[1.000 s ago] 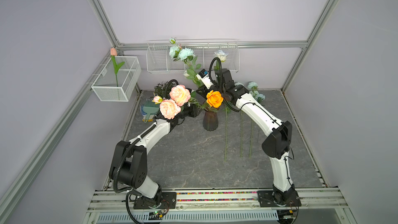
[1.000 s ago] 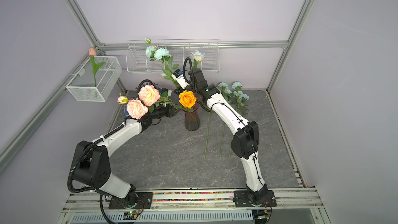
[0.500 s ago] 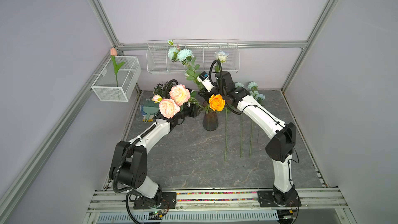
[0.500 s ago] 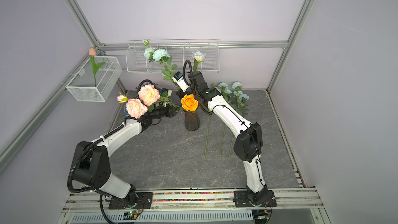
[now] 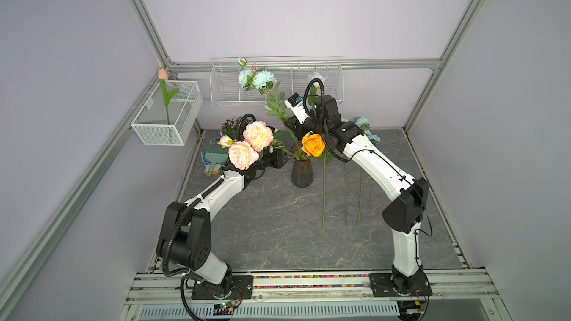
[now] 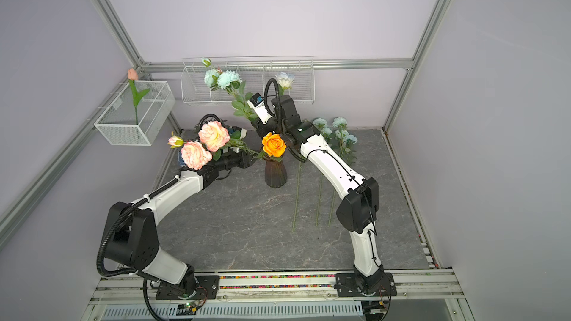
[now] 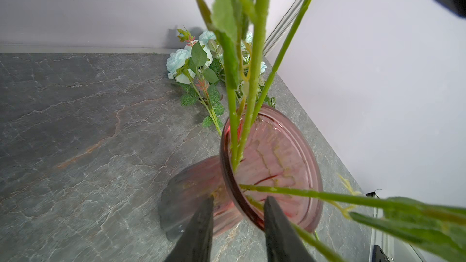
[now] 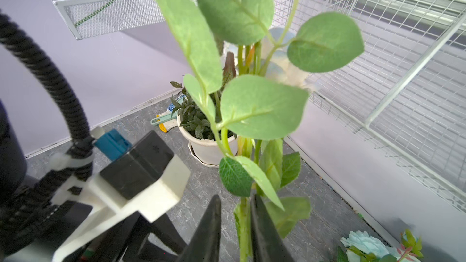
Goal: Pick out blue flowers from the vase
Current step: Pick up the flower from the vase.
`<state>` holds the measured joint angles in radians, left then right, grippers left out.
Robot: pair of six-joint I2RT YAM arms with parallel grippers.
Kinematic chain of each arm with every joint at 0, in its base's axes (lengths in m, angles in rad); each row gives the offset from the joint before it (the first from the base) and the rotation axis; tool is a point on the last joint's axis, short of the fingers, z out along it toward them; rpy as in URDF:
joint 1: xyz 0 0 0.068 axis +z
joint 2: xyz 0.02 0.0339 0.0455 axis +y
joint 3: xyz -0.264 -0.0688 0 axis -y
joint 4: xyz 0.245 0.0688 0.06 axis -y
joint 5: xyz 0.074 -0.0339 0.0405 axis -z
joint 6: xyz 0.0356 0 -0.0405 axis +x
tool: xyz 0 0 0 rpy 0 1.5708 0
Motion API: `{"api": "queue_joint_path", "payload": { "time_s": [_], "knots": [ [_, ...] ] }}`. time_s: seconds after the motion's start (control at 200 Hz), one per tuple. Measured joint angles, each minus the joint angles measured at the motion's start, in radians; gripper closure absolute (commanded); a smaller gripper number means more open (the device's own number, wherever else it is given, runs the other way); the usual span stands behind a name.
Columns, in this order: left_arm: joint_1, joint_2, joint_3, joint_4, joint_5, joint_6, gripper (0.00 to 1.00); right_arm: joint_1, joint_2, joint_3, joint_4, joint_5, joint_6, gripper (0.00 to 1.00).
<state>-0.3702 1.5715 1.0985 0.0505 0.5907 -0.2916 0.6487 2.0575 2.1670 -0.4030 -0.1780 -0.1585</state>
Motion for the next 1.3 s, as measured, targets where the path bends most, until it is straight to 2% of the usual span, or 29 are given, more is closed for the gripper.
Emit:
{"api": "queue_joint_path", "payload": {
  "time_s": [0.21, 0.44, 0.84, 1.115, 1.3],
  "knots": [
    [0.002, 0.000, 0.005, -0.011, 0.000, 0.008, 0.64, -0.004, 0.082, 0.086, -0.030, 0.007, 0.000, 0.74],
    [0.004, 0.002, 0.011, -0.020, 0.000, 0.015, 0.64, -0.007, 0.108, 0.112, -0.057, 0.022, -0.004, 0.73],
    [0.006, 0.003, 0.016, -0.026, 0.000, 0.015, 0.64, -0.008, 0.108, 0.126, -0.061, 0.024, -0.009, 0.92],
    [0.006, 0.003, 0.016, -0.026, 0.000, 0.015, 0.64, -0.007, 0.105, 0.125, -0.064, 0.021, -0.009, 0.93],
    [0.006, 0.006, 0.016, -0.021, 0.001, 0.014, 0.64, -0.008, 0.035, 0.082, -0.064, 0.021, -0.008, 0.93]
  ]
}}
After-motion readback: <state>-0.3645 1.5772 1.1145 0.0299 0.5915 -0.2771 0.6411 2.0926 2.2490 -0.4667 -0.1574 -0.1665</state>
